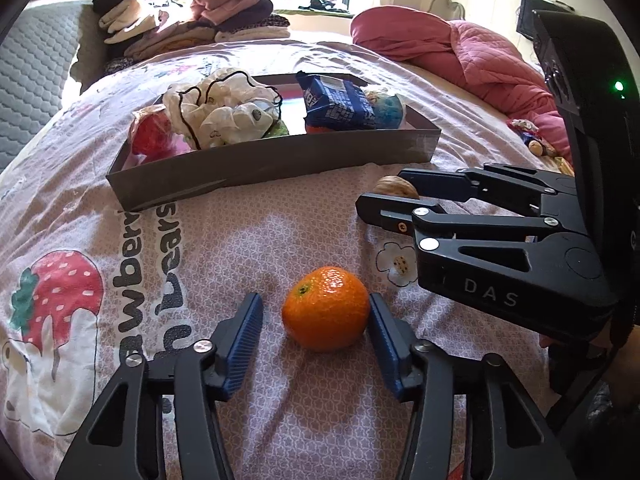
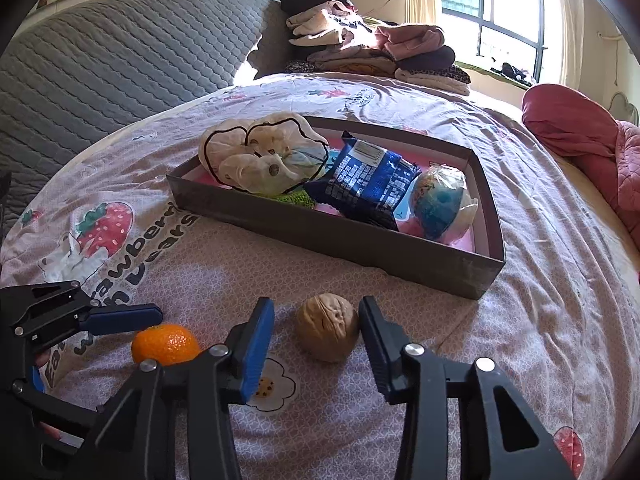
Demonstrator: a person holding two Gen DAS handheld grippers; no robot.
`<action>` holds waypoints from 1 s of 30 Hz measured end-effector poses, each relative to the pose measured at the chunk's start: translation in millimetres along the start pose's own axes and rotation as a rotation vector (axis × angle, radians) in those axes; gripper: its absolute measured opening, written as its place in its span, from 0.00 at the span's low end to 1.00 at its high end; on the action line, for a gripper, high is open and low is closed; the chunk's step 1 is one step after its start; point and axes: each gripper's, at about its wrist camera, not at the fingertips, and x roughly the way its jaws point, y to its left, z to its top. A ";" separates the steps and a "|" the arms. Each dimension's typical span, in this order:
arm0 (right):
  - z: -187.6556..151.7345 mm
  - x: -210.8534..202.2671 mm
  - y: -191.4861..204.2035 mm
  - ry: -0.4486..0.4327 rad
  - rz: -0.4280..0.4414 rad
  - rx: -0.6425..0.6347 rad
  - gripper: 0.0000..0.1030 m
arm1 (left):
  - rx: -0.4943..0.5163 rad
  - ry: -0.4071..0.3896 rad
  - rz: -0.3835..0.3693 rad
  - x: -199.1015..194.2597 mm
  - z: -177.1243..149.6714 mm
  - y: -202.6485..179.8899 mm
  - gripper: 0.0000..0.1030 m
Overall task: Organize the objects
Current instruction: 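Close the left gripper on the orange while the right gripper closes on the walnut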
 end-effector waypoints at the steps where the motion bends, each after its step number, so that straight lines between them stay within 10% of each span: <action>1: -0.1 1.4 -0.6 0.008 0.005 0.003 0.34 | 0.005 0.000 -0.007 0.4 0.1 -0.9 0.44; 30: 3.5 -21.5 -14.7 -0.059 0.059 0.081 0.32 | -0.030 -0.082 0.051 -10.8 17.8 21.4 0.39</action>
